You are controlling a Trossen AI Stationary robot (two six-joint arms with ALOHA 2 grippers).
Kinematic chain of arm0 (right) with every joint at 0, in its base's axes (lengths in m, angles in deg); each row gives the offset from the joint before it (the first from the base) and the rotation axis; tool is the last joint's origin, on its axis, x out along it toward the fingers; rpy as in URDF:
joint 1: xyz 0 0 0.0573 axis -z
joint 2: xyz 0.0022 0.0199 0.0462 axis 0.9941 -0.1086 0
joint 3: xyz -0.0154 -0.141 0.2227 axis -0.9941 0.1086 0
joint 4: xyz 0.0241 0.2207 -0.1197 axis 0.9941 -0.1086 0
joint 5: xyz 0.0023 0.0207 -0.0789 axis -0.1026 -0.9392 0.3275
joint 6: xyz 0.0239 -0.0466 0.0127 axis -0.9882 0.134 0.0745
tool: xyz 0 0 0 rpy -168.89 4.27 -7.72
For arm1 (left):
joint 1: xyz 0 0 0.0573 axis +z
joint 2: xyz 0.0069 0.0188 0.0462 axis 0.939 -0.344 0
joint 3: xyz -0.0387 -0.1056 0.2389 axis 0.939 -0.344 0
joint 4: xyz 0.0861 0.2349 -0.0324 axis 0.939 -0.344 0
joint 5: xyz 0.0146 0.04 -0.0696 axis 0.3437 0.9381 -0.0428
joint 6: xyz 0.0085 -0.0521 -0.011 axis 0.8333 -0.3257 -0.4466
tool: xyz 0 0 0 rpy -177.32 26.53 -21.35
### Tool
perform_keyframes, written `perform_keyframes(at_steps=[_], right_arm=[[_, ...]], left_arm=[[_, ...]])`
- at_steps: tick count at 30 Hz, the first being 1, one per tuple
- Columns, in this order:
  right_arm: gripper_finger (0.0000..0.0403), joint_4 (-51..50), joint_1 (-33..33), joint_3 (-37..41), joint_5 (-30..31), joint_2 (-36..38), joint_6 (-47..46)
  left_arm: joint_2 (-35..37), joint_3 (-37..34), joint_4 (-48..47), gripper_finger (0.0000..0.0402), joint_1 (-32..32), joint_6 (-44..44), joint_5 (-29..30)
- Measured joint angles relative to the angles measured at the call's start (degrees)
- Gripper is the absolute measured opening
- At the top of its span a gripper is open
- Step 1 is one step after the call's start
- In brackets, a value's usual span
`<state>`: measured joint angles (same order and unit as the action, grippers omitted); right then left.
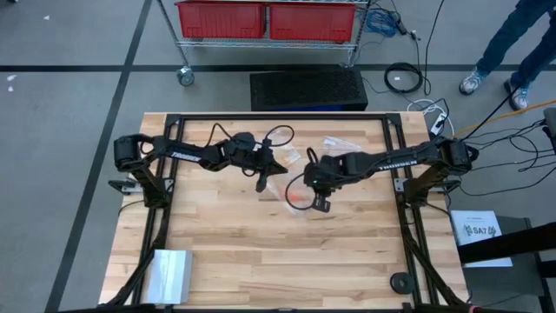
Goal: Sort rubber bands
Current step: Close the zip bag
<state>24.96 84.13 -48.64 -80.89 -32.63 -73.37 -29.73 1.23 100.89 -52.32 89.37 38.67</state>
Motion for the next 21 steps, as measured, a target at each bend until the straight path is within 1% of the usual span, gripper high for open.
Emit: perform_keyframes(at_steps=[6, 11, 12, 15, 18, 21], right_arm=[[0.0001, -6.88, -1.62, 0.04, -0.19, 0.0, -3.15], [0.0, -10.63, -2.04, 0.22, -0.22, -0.03, -6.28], [0.0002, -10.87, -2.1, 0.28, 0.52, -0.08, -7.07], [0.0017, -12.62, -2.04, 0.15, 2.72, -0.09, -8.47], [0.0042, -13.23, -2.0, 0.17, 4.19, -0.09, -9.39], [0.007, -9.88, -1.89, 0.19, 4.16, -0.09, -9.69]], left_arm=[[0.0, 0.0, -0.02, 0.0001, 0.15, -0.16, -0.02], [0.07, -0.02, -0.6, 0.0, 0.21, -1.44, 0.26], [0.09, -0.02, -1.04, 0.0, 0.23, -1.46, 0.4], [0.09, -0.04, -4.85, 0.0, 0.16, -1.44, 1.8], [0.09, -0.08, -7.6, 0.0003, -0.1, -1.47, 2.28], [0.09, -0.09, -7.95, 0.0025, -1.25, -1.48, 2.38]])
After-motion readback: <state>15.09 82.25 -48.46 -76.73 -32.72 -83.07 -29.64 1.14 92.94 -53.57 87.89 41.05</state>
